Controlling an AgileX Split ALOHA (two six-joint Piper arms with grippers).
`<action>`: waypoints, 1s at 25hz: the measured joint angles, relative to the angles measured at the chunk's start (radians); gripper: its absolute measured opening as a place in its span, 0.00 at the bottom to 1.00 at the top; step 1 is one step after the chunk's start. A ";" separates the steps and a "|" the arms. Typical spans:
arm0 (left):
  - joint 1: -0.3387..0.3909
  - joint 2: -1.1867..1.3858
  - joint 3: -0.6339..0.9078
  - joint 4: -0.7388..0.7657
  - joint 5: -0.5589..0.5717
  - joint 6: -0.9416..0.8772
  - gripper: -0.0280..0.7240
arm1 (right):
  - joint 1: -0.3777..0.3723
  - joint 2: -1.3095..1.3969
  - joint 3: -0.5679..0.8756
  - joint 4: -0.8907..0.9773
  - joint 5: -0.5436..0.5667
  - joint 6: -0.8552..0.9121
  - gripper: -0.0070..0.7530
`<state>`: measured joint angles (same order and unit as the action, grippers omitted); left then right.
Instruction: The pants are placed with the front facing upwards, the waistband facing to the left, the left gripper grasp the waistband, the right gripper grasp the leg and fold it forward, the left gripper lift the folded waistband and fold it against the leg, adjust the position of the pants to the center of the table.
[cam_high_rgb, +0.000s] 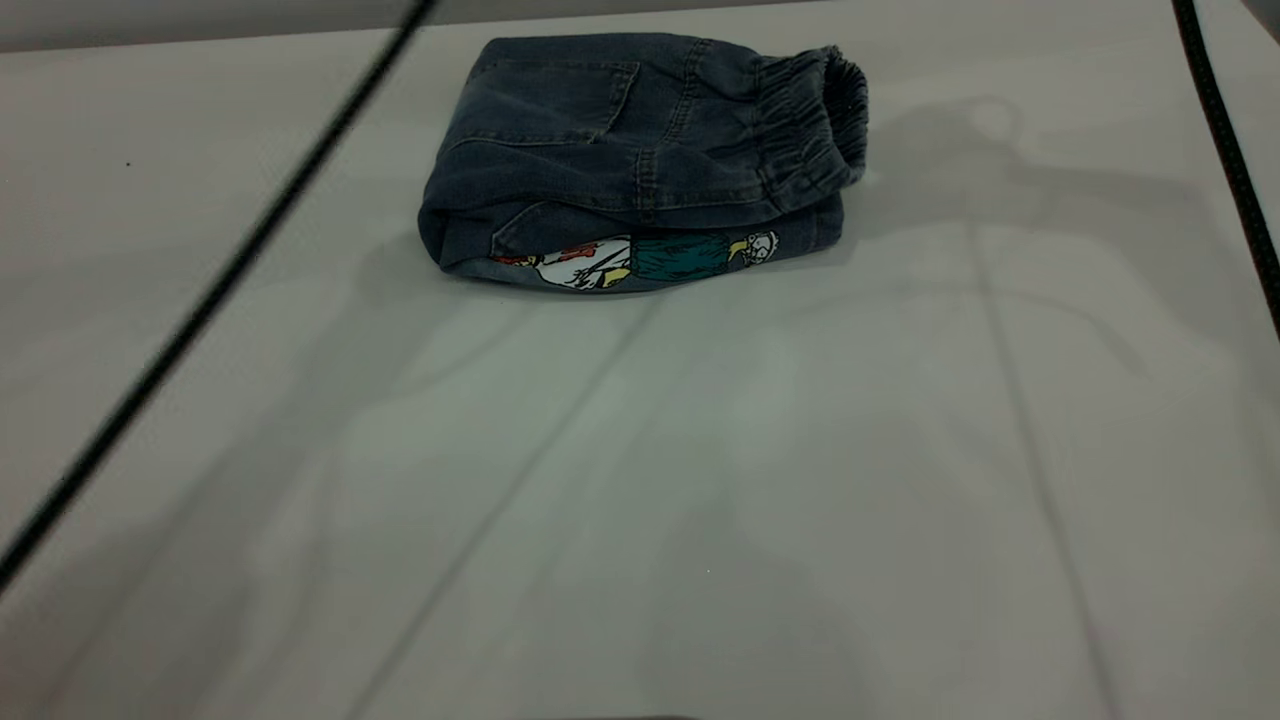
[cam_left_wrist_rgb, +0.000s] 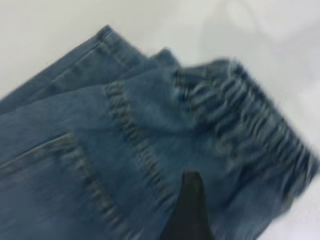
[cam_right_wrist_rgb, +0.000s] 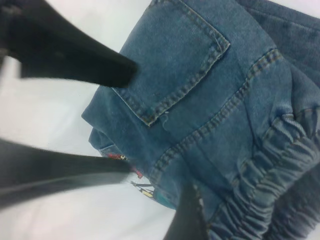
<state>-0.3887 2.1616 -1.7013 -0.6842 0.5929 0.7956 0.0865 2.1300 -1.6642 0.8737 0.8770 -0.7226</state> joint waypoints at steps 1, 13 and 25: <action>0.002 -0.008 -0.008 0.071 0.021 -0.002 0.81 | 0.000 0.000 0.000 0.001 0.005 0.000 0.70; 0.004 0.125 -0.015 0.426 -0.112 -0.120 0.81 | 0.000 0.000 0.000 0.003 0.023 0.001 0.70; -0.040 0.308 -0.018 0.215 -0.353 -0.137 0.81 | 0.000 0.000 0.000 0.024 0.025 0.002 0.70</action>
<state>-0.4290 2.4694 -1.7192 -0.4688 0.2403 0.6590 0.0865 2.1300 -1.6642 0.8981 0.9022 -0.7206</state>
